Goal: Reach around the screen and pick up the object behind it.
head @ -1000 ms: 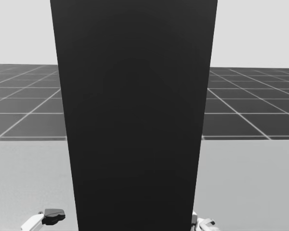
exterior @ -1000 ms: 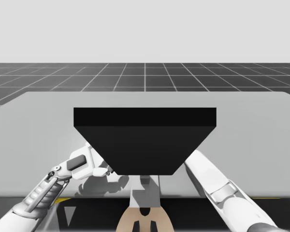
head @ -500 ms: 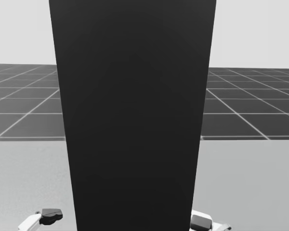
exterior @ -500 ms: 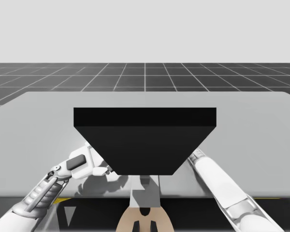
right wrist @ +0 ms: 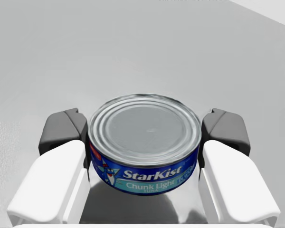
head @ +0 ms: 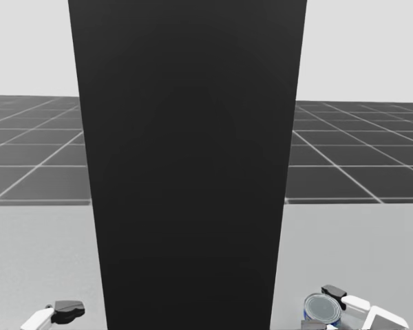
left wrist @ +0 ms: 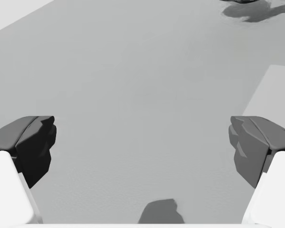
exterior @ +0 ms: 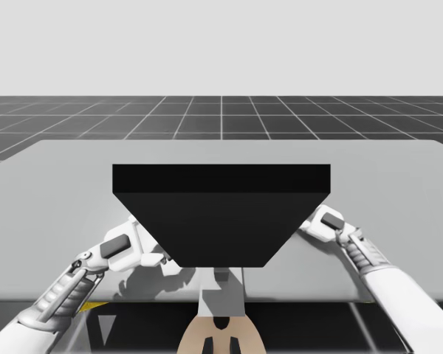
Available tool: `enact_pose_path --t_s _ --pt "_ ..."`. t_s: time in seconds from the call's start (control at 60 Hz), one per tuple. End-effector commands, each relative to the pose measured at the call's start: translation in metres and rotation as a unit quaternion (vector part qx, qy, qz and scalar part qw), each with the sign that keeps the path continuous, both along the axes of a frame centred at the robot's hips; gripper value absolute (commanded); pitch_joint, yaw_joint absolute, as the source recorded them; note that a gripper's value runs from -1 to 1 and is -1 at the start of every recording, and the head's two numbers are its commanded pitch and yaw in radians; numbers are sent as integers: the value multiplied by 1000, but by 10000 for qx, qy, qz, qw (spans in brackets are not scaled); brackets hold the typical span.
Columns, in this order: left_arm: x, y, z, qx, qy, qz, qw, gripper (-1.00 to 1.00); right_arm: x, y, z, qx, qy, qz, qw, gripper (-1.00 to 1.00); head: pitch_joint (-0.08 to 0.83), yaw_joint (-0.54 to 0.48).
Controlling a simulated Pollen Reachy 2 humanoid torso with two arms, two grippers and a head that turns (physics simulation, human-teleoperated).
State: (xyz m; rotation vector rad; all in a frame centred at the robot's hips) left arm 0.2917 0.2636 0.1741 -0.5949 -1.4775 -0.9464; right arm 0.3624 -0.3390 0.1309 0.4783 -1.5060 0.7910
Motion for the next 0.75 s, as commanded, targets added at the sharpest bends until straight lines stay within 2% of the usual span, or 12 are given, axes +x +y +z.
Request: enact_pose_path --t_s 0.017,0.1,0.217,0.3,0.333,0.467,0.617,0.717,0.75 --pt "0 0 0 -5 -3 9 10000 -1000 -3 -34 31 5 -428 -351 9985 1000 175 -51" --pt "0 1 1 -41 1 2 10000 -1000 -3 -44 51 114 -599 -509 9968 1000 173 -51" --pt "0 1 1 -45 -9 6 10000 -1000 0 -48 80 127 -898 -644 9938 1000 172 -51" --pt "0 2 1 -46 -10 12 10000 -1000 4 -54 100 -67 -1086 -780 9910 1000 171 -50" --pt "0 2 1 -48 -11 14 10000 -1000 5 -56 110 6 -1135 -788 9904 1000 170 -49" --pt "1 2 1 -47 -18 23 10000 -1000 8 -66 146 -86 -1460 -989 9843 1000 172 -45" --pt "1 3 1 -39 -15 27 10000 -1000 5 -73 187 -342 -1848 -1342 9730 1000 172 -44" --pt "0 2 0 -26 -13 27 10000 -1000 -3 -75 214 -331 -2169 -1533 9635 1000 172 -45" --pt "1 1 0 -17 -20 33 10000 -1000 -8 -73 225 -305 -2358 -1618 9578 1000 172 -46"
